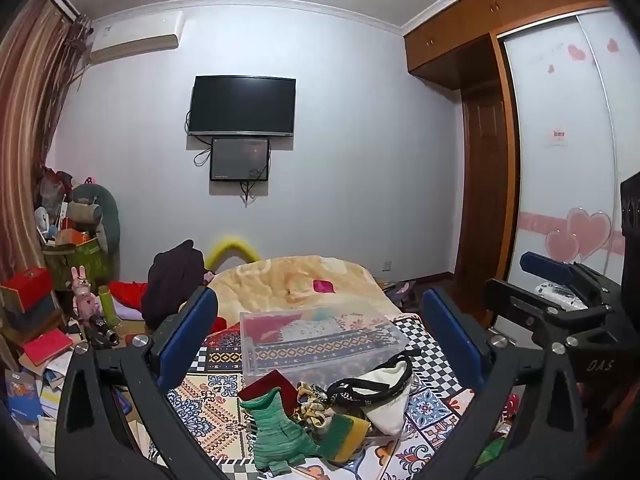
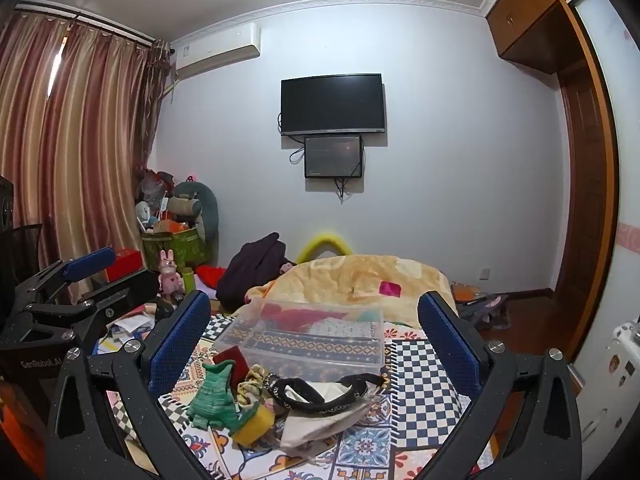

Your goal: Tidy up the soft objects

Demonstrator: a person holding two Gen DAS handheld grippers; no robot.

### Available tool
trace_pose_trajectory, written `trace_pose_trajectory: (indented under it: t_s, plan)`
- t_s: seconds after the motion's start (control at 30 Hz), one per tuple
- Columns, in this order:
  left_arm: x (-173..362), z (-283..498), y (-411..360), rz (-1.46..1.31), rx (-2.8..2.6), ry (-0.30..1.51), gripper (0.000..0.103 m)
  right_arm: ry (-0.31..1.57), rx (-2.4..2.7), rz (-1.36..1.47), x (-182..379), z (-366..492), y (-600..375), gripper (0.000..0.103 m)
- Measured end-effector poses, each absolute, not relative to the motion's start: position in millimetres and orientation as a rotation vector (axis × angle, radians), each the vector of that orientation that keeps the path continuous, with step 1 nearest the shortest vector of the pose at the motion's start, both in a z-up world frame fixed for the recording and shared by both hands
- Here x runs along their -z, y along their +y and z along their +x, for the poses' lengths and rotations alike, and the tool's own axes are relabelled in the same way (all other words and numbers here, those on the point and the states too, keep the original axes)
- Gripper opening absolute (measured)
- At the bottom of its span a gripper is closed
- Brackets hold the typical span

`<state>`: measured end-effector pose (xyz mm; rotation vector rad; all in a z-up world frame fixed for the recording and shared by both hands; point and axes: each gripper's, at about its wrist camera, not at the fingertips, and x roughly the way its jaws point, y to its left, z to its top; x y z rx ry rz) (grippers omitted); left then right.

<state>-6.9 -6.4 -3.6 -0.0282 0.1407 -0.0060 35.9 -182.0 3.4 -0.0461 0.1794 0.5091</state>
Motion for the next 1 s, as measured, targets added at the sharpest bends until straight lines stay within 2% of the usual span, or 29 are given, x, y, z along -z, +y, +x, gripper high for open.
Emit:
trace_pose_trajectory:
  t_s: [1.0]
  plan:
    - [1.4, -6.1, -5.9, -0.035, -0.027, 0.141, 0.103, 0.158, -0.509, -0.043, -8.1, 29.2, -184.9, 0.103]
